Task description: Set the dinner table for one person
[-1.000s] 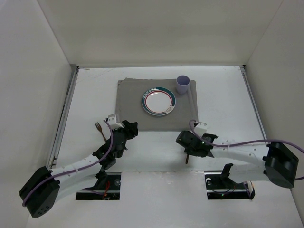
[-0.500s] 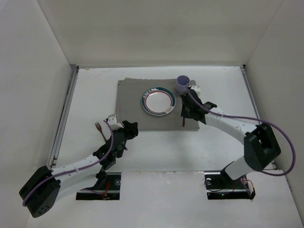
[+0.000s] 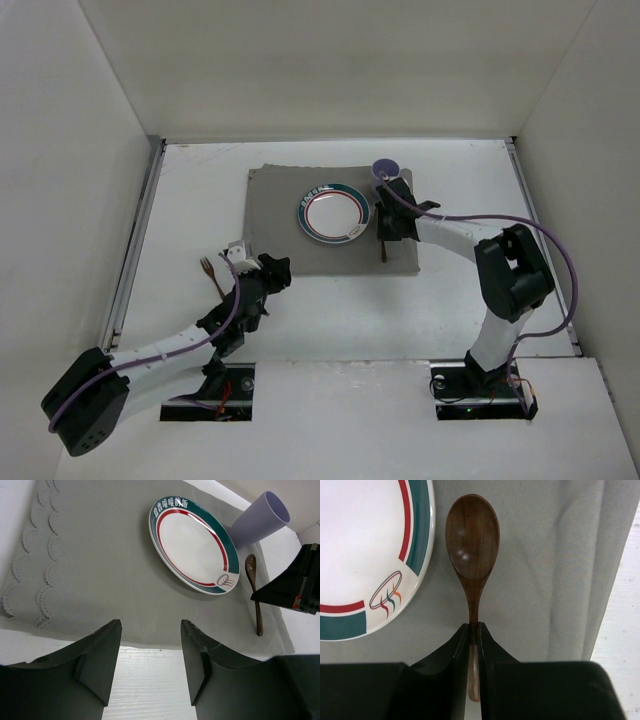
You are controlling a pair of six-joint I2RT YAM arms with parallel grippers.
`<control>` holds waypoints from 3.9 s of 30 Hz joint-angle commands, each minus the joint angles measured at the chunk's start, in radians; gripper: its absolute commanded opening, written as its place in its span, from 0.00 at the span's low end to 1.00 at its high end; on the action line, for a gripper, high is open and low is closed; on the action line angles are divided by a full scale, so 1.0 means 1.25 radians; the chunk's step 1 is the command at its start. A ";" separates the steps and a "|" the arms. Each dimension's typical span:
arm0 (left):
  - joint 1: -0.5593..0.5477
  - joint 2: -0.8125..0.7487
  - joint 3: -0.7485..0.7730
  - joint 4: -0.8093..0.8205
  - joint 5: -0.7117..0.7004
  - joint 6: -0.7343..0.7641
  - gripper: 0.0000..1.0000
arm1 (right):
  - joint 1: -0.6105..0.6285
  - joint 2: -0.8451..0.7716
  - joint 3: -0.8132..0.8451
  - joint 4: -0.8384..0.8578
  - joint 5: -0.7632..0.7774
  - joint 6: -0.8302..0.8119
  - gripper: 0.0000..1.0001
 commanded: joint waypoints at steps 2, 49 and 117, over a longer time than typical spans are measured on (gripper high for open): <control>0.004 0.010 -0.002 0.044 -0.009 -0.002 0.49 | -0.003 0.008 0.016 0.037 -0.019 -0.010 0.18; 0.401 0.020 0.254 -0.836 0.071 -0.107 0.31 | 0.207 -0.537 -0.486 0.579 0.255 0.090 0.22; 0.164 0.480 0.615 -0.559 0.067 0.170 0.05 | 0.192 -0.512 -0.486 0.573 0.249 0.087 0.25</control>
